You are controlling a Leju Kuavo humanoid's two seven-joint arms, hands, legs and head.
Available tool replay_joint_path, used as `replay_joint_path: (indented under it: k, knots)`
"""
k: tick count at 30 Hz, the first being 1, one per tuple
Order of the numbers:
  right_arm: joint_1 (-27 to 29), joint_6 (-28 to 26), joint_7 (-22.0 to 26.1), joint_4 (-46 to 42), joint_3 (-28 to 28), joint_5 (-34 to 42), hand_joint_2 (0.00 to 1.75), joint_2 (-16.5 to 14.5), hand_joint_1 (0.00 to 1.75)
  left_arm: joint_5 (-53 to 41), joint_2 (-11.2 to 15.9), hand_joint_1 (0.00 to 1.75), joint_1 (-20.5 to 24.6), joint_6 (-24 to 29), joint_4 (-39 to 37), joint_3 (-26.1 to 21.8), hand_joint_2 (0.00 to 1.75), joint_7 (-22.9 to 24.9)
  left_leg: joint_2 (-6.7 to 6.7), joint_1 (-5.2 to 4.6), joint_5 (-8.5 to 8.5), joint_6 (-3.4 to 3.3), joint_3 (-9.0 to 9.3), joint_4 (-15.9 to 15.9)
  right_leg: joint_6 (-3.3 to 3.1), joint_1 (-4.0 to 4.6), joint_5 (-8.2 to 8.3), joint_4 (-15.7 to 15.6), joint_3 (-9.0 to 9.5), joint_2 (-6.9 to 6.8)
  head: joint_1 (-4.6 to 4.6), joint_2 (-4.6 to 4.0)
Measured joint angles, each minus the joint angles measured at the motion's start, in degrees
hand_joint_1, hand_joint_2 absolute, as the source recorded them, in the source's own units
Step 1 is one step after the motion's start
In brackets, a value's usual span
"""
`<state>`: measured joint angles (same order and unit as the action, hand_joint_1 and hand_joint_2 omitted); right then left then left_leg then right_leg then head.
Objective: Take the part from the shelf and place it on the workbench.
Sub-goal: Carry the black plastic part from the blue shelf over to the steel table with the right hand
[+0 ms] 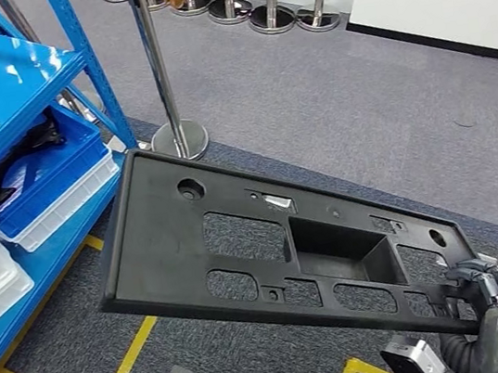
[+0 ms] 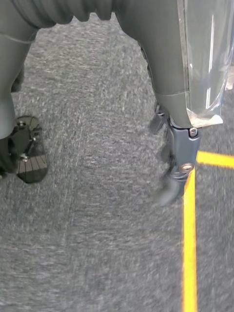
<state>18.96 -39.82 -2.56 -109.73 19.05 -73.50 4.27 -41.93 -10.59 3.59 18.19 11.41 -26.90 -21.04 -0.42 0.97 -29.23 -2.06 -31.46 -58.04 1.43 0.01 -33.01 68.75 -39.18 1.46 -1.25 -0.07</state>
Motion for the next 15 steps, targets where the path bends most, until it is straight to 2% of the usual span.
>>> replay_joint_path:
  k: [1, 2, 3, 4, 6, 7, 8, 10, 12, 13, 15]
  knots:
    - [0.1, 0.0, 0.1, 0.0, 0.0, 0.0, 1.75, 0.0, 1.75, 0.0, 0.0, 0.0, -0.1, 0.0, 0.0, 0.0, 1.75, 0.0, 0.61, -0.01, -0.1, 0.0, 0.05, 0.0, 0.29, -0.26, -1.17, 3.5, -1.81, -0.53, -0.02, 0.0]
    - [0.2, 0.0, 0.1, 0.0, -0.1, 0.0, 1.75, -0.1, 1.75, 0.0, 0.0, 0.0, -0.1, 0.0, 0.0, 0.0, 1.75, 0.0, 1.18, -0.01, -0.2, 0.04, 0.11, 0.0, 0.54, -0.52, -1.44, 5.5, -2.93, -0.8, -0.02, 0.0]
    - [0.3, 0.0, 0.2, 0.0, -0.2, 0.0, 1.75, -0.1, 1.75, 0.0, 0.0, 0.0, -0.1, 0.0, 0.0, 0.0, 1.75, 0.0, 1.71, 0.01, -0.34, 0.14, 0.22, 0.0, 0.74, -0.74, -0.56, 5.2, -2.87, -1.01, -0.02, 0.0]
    - [0.3, 0.0, 0.3, 0.0, -0.3, 0.0, 1.75, -0.1, 1.75, 0.0, 0.0, 0.0, -0.1, -0.1, 0.0, 0.0, 1.75, -0.1, 2.16, 0.05, -0.51, 0.29, 0.42, 0.0, 0.86, -0.91, 1.24, 2.5, -1.57, -1.31, -0.02, 0.0]
    - [0.3, 0.0, 0.6, -0.1, -0.6, 0.1, 1.75, -0.1, 1.75, 0.0, 0.0, 0.0, 0.0, -0.2, 0.0, -0.1, 1.75, -0.2, 2.89, 0.02, -0.96, 0.82, 0.97, 0.0, 0.82, -0.8, 4.85, -5.7, 2.64, -2.83, 0.0, 0.0]
    - [0.3, 0.0, 0.7, -0.1, -0.6, 0.1, 1.75, -0.2, 1.75, 0.0, 0.0, 0.0, 0.0, -0.3, 0.0, -0.1, 1.75, -0.3, 3.18, -0.06, -1.18, 1.16, 1.16, 0.0, 0.51, -0.59, 5.71, -8.6, 4.09, -3.43, -0.02, 0.0]
    - [0.3, 0.0, 0.7, -0.1, -0.7, 0.1, 1.75, -0.2, 1.75, 0.0, 0.0, 0.0, 0.0, -0.4, 0.0, -0.1, 1.75, -0.4, 3.45, -0.15, -1.36, 1.5, 1.31, 0.0, 0.14, -0.35, 5.88, -10.0, 4.8, -3.8, -0.04, 0.0]
    - [0.3, 0.0, 0.8, -0.2, -0.9, 0.2, 1.75, -0.3, 1.75, 0.0, 0.0, 0.0, 0.0, -0.5, 0.0, -0.1, 1.75, -0.5, 4.1, -0.11, -1.57, 2.18, 1.54, 0.1, -0.77, 0.0, 5.63, -10.3, 4.74, -3.19, -0.07, 0.0]
    - [0.4, 0.0, 0.8, -0.3, -1.0, 0.2, 1.75, -0.4, 1.75, 0.0, 0.0, 0.0, 0.1, -0.7, 0.0, -0.1, 1.75, -0.7, 3.81, 0.14, -2.5, 2.7, 1.47, -0.5, -1.6, -0.09, 5.74, -10.6, 4.86, -2.42, -0.08, 0.0]
    - [0.4, 0.0, 0.8, -0.3, -1.0, 0.2, 1.75, -0.5, 1.75, 0.0, 0.0, 0.0, 0.2, -0.8, 0.0, -0.1, 1.75, -0.9, 3.16, 0.19, -3.75, 2.82, 0.75, -2.3, -2.03, -0.18, 5.8, -10.7, 4.98, -2.06, -0.13, 0.0]
    - [0.3, 0.0, 0.8, -0.4, -1.1, 0.2, 1.75, -0.7, 1.75, 0.1, 0.0, 0.0, 0.1, -1.0, 0.0, -0.3, 1.75, -1.2, 1.65, 0.15, -7.38, 2.81, -2.63, -9.5, -2.66, -0.15, 5.75, -10.8, 5.1, -1.24, -0.19, 0.0]
